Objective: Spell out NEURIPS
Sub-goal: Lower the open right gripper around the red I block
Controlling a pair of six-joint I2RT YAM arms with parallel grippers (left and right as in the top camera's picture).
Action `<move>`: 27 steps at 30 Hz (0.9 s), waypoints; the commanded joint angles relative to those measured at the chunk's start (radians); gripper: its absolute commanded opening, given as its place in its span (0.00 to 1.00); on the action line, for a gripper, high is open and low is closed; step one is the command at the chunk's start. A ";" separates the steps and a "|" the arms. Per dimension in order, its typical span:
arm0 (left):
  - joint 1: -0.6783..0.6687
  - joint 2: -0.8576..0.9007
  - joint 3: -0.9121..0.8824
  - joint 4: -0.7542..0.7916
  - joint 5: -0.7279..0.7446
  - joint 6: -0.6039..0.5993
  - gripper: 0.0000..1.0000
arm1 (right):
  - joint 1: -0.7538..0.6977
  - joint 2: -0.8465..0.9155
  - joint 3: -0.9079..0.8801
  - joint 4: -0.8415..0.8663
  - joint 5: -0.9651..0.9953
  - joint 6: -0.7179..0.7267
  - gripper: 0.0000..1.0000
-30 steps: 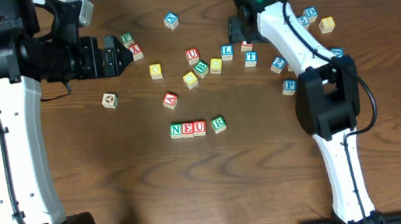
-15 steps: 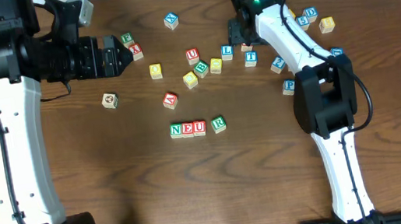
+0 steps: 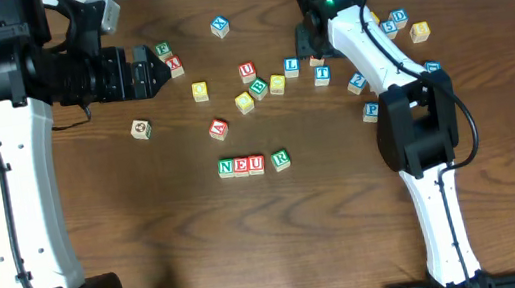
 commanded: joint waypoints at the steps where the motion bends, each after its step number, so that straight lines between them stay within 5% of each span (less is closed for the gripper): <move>1: 0.003 -0.008 0.016 -0.003 0.009 0.014 0.98 | 0.005 0.022 -0.003 -0.010 0.019 0.040 0.63; 27: 0.003 -0.008 0.016 -0.003 0.009 0.014 0.98 | 0.006 0.022 -0.004 -0.063 0.014 0.193 0.59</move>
